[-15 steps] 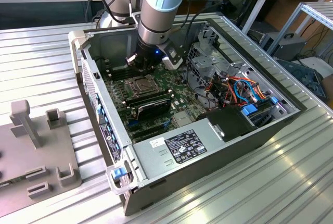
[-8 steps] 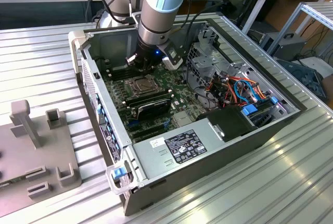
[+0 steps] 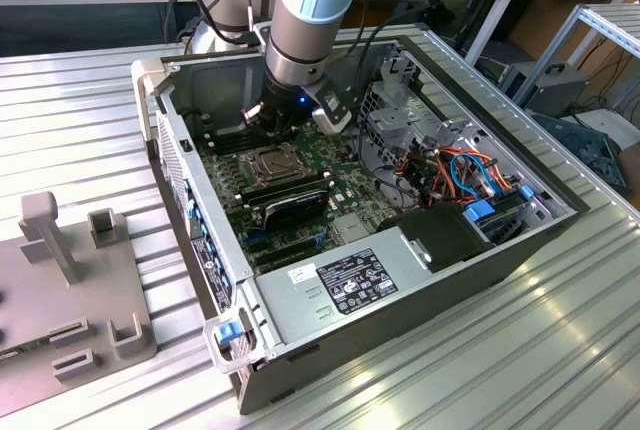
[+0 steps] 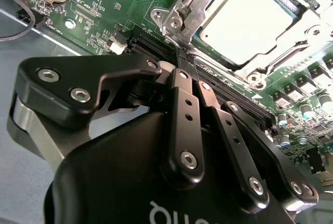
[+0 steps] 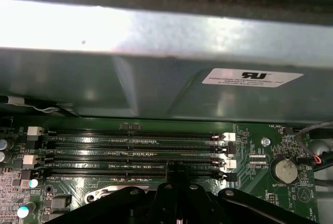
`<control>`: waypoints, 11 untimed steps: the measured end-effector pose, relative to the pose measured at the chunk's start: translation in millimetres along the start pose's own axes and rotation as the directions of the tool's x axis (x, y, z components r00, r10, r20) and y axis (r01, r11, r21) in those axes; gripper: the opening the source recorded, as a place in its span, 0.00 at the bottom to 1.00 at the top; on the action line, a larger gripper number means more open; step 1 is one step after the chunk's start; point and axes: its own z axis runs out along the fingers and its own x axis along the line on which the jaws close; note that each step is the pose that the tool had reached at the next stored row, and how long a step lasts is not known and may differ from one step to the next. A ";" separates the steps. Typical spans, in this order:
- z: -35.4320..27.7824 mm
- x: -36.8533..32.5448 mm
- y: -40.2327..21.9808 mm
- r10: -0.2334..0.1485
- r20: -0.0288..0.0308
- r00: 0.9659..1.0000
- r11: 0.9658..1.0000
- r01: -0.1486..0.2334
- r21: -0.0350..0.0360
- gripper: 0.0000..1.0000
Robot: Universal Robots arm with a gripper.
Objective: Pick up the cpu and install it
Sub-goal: 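Install the first cpu locking lever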
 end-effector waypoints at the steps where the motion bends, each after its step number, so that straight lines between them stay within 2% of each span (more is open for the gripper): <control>1: -0.9 -0.1 0.2 0.000 0.000 1.000 1.000 0.000 0.000 0.11; 11: -0.6 0.0 -1.4 0.000 0.000 1.000 1.000 0.000 0.000 0.11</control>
